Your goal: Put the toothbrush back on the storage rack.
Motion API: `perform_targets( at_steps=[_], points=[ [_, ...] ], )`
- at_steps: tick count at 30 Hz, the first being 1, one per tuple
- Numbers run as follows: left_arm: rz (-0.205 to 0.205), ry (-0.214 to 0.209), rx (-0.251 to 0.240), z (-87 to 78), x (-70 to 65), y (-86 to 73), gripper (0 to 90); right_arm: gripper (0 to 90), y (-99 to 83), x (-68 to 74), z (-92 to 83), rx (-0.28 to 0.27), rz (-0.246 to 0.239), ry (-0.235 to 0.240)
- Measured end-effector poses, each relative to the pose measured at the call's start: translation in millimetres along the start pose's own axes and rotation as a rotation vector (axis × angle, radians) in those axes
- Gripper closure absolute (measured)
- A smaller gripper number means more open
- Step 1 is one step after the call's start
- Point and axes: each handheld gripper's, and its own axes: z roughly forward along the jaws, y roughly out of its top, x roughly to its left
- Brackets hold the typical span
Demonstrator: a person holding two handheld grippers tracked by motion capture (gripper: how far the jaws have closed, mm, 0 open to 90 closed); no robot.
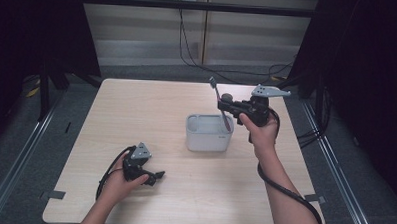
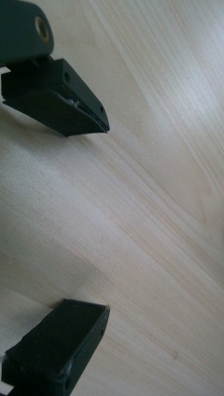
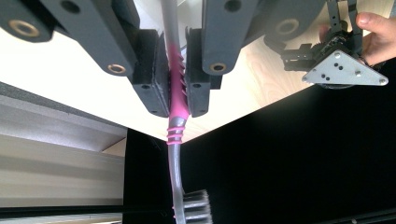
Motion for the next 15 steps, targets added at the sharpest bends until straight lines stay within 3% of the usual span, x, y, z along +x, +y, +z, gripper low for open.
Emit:
perform_targets(
  at_steps=[15],
  points=[
    [0.000,0.003,-0.001,0.1,-0.1,0.0,10.3,80.0,-2.1,-3.4,3.6,0.001,-0.004,-0.007]
  ],
)
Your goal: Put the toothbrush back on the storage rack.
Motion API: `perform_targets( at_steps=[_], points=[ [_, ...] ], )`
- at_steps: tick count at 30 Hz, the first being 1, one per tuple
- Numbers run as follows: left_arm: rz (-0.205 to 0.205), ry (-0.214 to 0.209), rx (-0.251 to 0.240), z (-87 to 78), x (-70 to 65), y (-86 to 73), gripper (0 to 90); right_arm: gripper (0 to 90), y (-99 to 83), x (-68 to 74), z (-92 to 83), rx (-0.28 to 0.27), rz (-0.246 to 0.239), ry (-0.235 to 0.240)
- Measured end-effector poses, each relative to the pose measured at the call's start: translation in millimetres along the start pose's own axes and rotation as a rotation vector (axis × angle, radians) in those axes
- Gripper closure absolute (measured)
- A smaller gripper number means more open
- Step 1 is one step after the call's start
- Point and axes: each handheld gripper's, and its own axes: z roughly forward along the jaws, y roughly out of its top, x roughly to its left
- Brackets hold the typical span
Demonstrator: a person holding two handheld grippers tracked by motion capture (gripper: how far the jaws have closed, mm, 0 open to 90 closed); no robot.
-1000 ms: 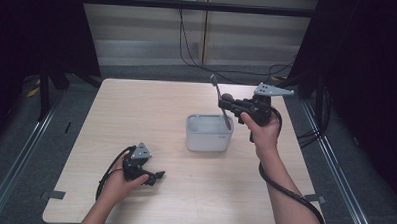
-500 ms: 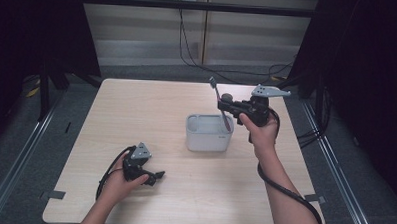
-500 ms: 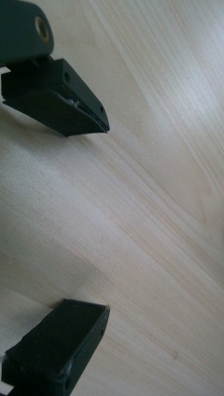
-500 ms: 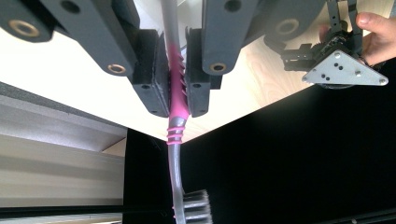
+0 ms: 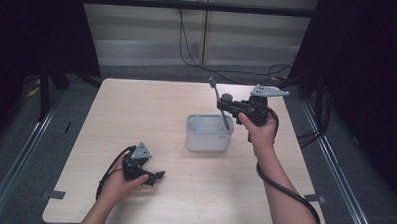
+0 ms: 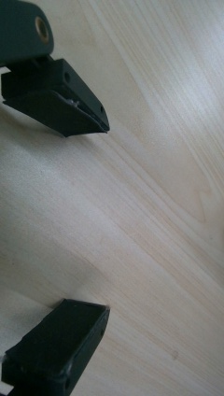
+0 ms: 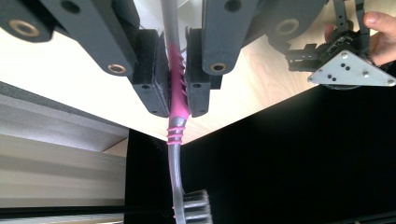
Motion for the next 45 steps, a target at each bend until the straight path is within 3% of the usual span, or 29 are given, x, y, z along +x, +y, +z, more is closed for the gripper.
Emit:
perform_targets(
  at_steps=[17,45],
  points=[
    [0.000,-0.001,0.000,0.0,0.0,0.0,10.3,80.0,-15.7,-7.6,1.1,-0.008,0.025,-0.013],
    [0.000,-0.002,0.001,-0.1,-0.1,0.0,10.3,79.9,-31.2,-13.7,-17.4,0.013,0.041,-0.046]
  ],
)
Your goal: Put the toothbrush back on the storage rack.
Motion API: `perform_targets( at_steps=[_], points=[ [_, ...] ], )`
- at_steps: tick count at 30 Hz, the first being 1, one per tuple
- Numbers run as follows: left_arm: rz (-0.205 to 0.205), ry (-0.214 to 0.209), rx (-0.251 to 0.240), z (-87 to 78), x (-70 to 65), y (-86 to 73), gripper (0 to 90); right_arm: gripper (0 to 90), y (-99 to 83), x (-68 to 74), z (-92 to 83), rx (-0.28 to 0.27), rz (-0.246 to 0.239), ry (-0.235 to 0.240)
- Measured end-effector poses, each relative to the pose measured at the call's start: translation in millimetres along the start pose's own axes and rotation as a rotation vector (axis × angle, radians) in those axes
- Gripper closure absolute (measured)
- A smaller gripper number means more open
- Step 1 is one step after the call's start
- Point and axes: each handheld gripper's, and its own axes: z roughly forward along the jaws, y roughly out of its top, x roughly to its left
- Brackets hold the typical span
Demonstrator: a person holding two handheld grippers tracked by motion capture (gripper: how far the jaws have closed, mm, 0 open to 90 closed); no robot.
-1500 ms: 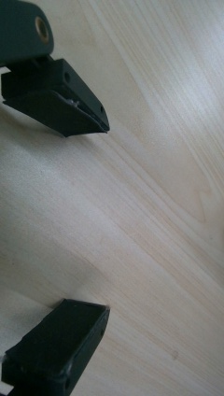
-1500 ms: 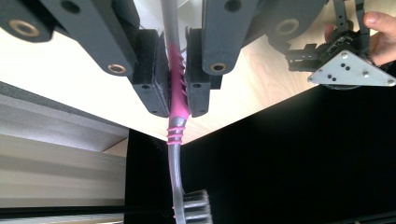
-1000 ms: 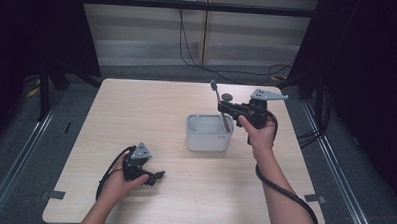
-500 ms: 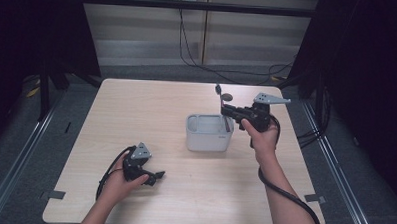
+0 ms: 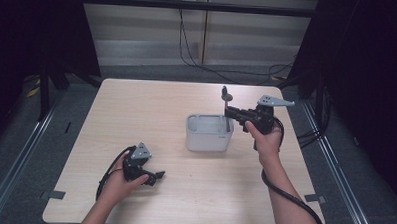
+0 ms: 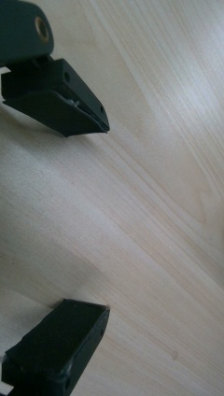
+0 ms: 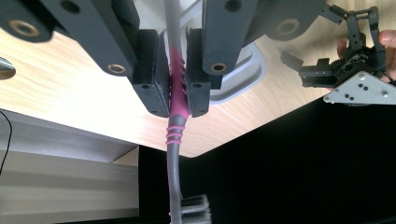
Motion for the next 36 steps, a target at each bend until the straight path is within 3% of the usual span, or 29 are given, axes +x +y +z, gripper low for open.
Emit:
perform_targets(
  at_steps=[36],
  points=[
    [-0.003,0.004,-0.002,0.2,-0.6,0.0,10.2,80.0,-24.2,-3.3,-12.8,0.045,0.007,-0.026]
  ],
)
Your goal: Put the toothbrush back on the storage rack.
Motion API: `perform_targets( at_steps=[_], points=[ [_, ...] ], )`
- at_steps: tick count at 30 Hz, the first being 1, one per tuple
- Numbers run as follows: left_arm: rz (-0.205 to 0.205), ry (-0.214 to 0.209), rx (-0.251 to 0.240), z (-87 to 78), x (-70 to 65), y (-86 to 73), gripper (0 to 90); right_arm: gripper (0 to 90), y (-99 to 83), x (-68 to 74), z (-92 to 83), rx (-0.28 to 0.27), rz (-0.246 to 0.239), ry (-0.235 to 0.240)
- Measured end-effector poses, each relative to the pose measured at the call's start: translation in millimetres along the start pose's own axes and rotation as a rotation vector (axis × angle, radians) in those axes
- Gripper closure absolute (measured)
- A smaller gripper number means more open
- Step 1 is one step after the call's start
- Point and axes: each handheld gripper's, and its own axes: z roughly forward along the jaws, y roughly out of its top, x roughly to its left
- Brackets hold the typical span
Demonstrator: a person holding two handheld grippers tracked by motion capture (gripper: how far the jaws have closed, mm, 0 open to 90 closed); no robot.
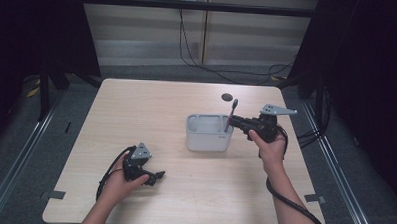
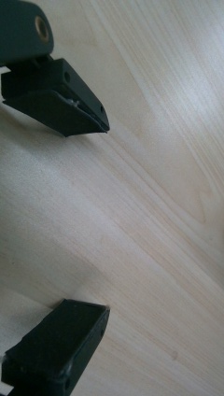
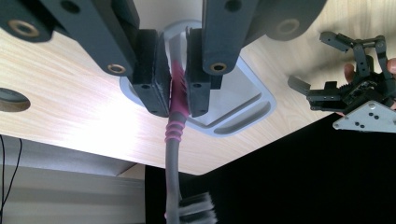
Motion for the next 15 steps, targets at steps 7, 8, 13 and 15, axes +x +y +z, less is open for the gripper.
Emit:
perform_targets(
  at_steps=[7,8,13,15],
  points=[
    [0.000,0.001,0.000,0.0,0.0,0.0,10.2,80.0,-2.3,-0.5,-1.0,0.004,-0.003,-0.003],
    [0.000,0.001,-0.001,0.0,0.0,0.0,10.2,80.0,-2.5,-0.5,-1.3,0.006,0.000,-0.004],
    [0.000,0.000,0.000,0.0,0.0,0.0,10.2,79.9,-3.1,-1.2,-1.2,0.014,-0.003,-0.004],
    [-0.001,0.000,0.000,0.0,0.0,0.0,10.2,79.8,-3.3,-1.3,-1.1,0.016,-0.003,-0.004]
  ],
)
